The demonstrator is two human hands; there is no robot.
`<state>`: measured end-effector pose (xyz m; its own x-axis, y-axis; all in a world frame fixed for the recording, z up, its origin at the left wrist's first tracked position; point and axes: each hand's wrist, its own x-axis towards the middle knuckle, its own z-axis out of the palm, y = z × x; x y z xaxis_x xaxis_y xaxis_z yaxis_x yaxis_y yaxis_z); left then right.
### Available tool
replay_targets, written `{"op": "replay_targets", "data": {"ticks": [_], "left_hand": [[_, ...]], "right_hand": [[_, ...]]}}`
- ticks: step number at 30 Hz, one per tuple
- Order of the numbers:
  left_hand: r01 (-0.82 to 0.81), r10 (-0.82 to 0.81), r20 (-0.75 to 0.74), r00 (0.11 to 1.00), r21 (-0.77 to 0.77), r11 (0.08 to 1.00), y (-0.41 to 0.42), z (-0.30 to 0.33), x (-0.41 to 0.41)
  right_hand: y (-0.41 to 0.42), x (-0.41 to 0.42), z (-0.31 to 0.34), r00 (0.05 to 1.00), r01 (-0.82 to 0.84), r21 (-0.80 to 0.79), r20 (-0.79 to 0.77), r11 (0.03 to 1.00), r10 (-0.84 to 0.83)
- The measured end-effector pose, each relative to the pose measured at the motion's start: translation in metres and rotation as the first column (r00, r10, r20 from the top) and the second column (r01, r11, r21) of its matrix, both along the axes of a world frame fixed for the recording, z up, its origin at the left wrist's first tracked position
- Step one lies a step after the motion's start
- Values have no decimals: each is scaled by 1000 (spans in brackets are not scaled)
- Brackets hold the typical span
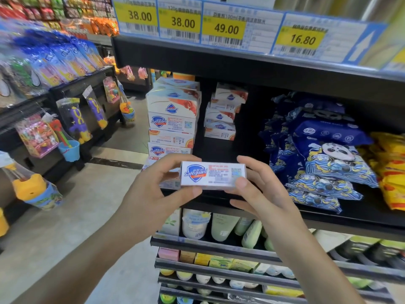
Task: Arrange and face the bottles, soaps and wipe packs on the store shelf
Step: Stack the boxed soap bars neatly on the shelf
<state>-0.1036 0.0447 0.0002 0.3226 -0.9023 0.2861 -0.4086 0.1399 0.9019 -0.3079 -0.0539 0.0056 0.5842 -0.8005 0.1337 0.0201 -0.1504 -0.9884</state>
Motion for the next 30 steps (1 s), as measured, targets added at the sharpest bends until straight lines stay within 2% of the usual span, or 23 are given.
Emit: {"op": "replay_targets", "data": {"ticks": [4, 8, 11, 20, 23, 27, 30], "left_hand": [[0, 3, -91, 996, 30, 1000, -2, 3, 3], [16, 4, -228, 974, 88, 996, -6, 6, 5], [5, 38, -306, 951, 136, 991, -8, 10, 4], [4, 113, -367, 923, 303, 953, -10, 13, 7], [17, 115, -374, 920, 332, 943, -10, 14, 8], [41, 91, -382, 920, 324, 945, -11, 16, 8], [-45, 206, -470, 858, 331, 943, -18, 14, 10]], "right_hand": [[-2, -1, -2, 999, 6, -72, 45, 997, -3], [0, 1, -2, 995, -56, -205, 72, 977, 72], [0, 3, -5, 992, -99, -225, 57, 969, 114], [-3, 6, -9, 993, -121, -299, -53, 947, 110], [-4, 8, -6, 992, -122, -290, -58, 949, 109], [-7, 10, -7, 992, -120, -232, 16, 965, 127], [-8, 10, -5, 990, -95, -117, 91, 989, 106]]}}
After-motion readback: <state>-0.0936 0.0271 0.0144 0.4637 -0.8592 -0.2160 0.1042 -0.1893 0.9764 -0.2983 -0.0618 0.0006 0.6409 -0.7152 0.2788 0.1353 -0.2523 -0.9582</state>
